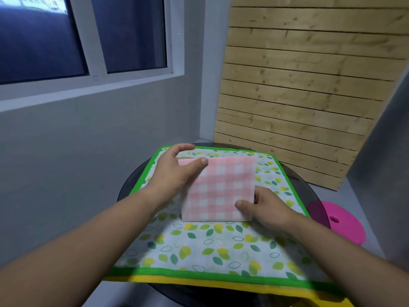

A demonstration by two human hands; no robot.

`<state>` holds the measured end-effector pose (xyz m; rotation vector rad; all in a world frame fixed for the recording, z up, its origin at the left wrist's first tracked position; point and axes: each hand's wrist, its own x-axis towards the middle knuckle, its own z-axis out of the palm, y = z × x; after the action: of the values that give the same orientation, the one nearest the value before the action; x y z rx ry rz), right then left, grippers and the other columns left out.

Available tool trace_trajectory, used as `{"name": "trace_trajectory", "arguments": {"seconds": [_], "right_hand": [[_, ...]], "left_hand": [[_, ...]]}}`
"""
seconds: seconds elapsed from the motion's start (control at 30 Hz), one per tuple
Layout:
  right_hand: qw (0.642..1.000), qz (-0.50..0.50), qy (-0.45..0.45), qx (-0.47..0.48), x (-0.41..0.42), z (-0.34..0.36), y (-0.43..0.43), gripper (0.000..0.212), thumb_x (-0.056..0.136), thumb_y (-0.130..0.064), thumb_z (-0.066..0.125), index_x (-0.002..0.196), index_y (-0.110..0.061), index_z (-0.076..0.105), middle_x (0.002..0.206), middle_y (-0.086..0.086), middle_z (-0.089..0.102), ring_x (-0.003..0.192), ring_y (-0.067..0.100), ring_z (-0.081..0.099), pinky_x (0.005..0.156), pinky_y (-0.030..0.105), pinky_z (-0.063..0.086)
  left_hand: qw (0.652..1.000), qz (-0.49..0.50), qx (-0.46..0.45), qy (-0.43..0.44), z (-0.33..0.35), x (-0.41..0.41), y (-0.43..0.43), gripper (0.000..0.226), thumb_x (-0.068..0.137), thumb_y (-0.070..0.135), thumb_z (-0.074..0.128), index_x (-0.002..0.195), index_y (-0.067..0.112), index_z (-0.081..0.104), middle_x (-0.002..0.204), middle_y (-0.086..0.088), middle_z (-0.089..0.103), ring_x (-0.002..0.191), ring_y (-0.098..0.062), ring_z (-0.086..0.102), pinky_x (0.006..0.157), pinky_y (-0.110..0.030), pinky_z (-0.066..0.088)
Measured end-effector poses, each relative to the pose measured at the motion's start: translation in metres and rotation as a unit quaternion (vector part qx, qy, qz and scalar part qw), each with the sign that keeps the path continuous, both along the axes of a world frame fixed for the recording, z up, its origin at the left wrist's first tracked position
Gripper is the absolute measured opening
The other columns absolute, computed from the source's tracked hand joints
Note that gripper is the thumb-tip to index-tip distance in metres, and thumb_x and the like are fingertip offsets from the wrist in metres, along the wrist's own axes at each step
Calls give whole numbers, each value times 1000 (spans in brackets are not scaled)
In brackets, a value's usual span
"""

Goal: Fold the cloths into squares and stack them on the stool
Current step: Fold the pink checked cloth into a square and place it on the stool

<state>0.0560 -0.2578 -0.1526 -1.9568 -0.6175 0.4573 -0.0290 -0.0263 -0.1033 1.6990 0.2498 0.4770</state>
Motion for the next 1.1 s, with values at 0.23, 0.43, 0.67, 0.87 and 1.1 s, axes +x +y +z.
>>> {"name": "trace_trajectory", "arguments": {"seconds": [0.23,0.43,0.67,0.87,1.1], "right_hand": [[995,-90,-22,-48,17,-23,7,46,89,-25,70,129,-18,49,85,-11,65,71,4,62,63,18,46],[983,-104,-88,-124,25,-25,8,49,86,-33,72,130,-25,52,77,-9,58,69,7,61,62,20,44],[976,-92,-92,-172,31,-25,9,40,88,-31,70,126,-19,64,77,-7,58,79,17,63,83,31,53],[974,-87,-90,-191,31,-22,12,42,88,-28,70,128,-16,62,80,-10,55,85,16,60,81,24,46],[970,-58,-95,-217,29,-20,16,41,92,-25,65,131,-14,60,133,2,61,122,18,57,105,30,44]], "left_hand": [[967,4,78,242,-44,19,11,59,78,27,84,122,19,45,92,-1,66,79,-16,66,72,-32,54],[932,-28,230,278,-54,23,16,21,87,30,75,93,19,57,73,10,53,64,-5,49,55,-18,35],[893,-42,331,302,-60,29,15,31,88,38,69,75,15,54,74,1,59,70,-19,55,65,-30,45],[857,-62,400,318,-59,27,5,23,95,39,57,102,17,53,106,-3,60,92,-21,57,74,-30,45],[827,-52,440,346,-56,26,-1,37,93,40,54,120,19,43,123,-9,50,95,-25,52,75,-33,44]]}}
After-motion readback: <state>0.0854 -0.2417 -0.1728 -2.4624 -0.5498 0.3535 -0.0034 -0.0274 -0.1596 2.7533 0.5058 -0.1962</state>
